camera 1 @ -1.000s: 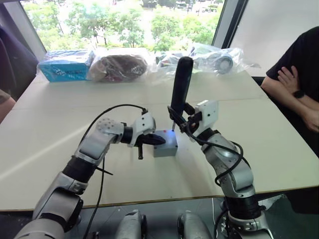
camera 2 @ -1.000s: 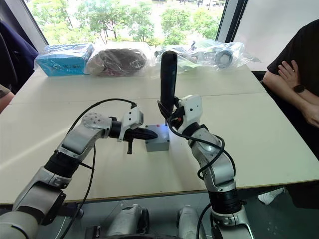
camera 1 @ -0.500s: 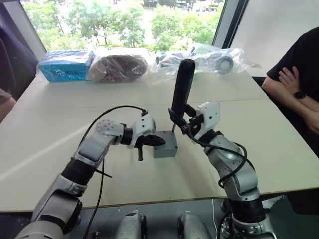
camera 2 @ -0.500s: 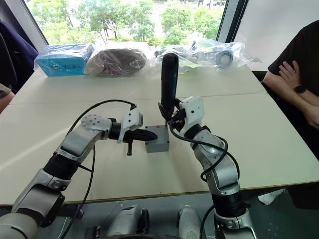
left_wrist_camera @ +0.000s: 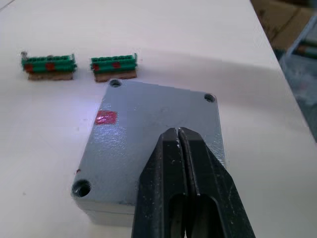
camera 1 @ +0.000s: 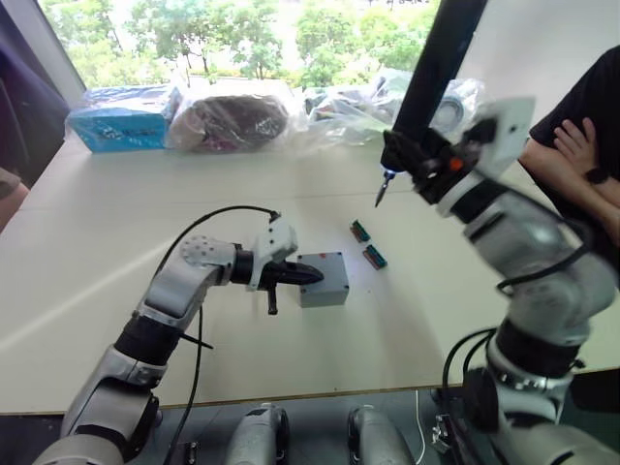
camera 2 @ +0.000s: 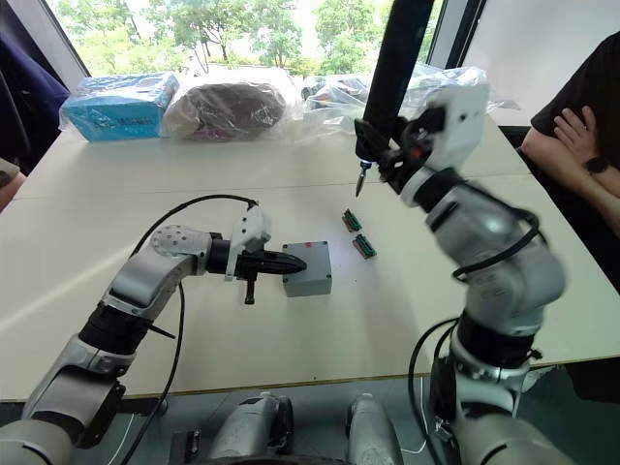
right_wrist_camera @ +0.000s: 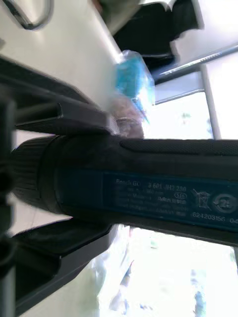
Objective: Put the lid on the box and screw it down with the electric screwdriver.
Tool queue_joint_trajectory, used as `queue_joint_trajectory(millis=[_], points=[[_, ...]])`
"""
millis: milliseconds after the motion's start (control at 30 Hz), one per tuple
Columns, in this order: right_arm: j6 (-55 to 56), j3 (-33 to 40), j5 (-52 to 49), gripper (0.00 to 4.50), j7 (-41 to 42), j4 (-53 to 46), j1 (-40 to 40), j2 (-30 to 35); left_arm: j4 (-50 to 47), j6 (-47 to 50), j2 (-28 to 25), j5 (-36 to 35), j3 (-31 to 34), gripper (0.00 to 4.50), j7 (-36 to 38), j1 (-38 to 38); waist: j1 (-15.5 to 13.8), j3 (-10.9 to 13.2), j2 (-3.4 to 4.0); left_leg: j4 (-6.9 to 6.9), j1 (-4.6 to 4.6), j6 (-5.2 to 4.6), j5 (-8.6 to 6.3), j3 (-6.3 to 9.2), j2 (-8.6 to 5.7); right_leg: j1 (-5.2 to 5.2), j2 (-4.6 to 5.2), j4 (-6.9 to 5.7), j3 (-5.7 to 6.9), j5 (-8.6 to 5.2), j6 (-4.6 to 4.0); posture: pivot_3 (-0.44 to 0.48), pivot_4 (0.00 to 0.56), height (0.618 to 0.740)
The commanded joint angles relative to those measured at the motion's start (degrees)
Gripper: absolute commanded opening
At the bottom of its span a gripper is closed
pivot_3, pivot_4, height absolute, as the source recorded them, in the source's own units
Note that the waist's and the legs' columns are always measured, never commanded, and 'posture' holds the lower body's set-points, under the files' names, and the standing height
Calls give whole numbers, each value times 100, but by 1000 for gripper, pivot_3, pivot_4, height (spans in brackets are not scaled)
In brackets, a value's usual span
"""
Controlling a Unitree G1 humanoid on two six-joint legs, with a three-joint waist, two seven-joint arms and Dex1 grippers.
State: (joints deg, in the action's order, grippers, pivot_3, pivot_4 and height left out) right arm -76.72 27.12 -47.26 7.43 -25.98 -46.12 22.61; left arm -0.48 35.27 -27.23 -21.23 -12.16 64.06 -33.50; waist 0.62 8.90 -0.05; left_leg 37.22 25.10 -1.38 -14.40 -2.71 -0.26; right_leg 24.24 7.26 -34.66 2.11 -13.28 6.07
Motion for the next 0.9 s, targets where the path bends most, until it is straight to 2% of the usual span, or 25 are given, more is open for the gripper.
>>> queue_joint_trajectory(millis=[33,233,433,633,700,867,900], points=[[-1453,277,-553,1793,298,615,-46,1109,-652,463,-262,-505,315,0,158,-173,-26,17,-8,8,20,0,2,6,-1,16,0,-7,10,0,1,0,150,740],[-1578,-974,-1728,1793,521,2518,882,2977,-1419,710,-753,-682,59,0,455,-106,-1,63,-10,4,28,-6,1,-10,-13,25,-14,-11,17,6,14,0,150,740],[-1578,-2061,-1511,1793,715,3996,430,3270,-1684,742,-689,-690,-27,0,212,57,32,136,-1,52,24,-8,1,-16,9,26,-50,-39,0,15,34,0,150,740],[-1578,-2821,-927,1793,1094,4699,-31,3363,-1829,788,-660,-711,10,0,22,220,-13,150,0,69,30,-7,2,-7,19,26,-69,-47,1,15,36,0,150,740],[-1578,-3018,-653,2820,1278,4781,-67,3405,-1827,773,-689,-716,34,0,1,246,-15,150,0,75,33,-7,2,-8,16,25,-67,-47,-1,15,37,0,150,740],[-1575,-3217,-183,4418,1711,4683,-43,3485,-1803,733,-754,-733,67,0,-7,263,-38,148,-6,89,34,-8,1,-6,10,12,-57,-43,-1,19,42,0,150,740],[-1553,-3227,-105,4492,1787,4653,-47,3493,-1780,724,-769,-732,78,0,-12,252,-47,148,-7,91,34,-8,1,-6,10,11,-57,-43,-1,18,42,0,150,740]])
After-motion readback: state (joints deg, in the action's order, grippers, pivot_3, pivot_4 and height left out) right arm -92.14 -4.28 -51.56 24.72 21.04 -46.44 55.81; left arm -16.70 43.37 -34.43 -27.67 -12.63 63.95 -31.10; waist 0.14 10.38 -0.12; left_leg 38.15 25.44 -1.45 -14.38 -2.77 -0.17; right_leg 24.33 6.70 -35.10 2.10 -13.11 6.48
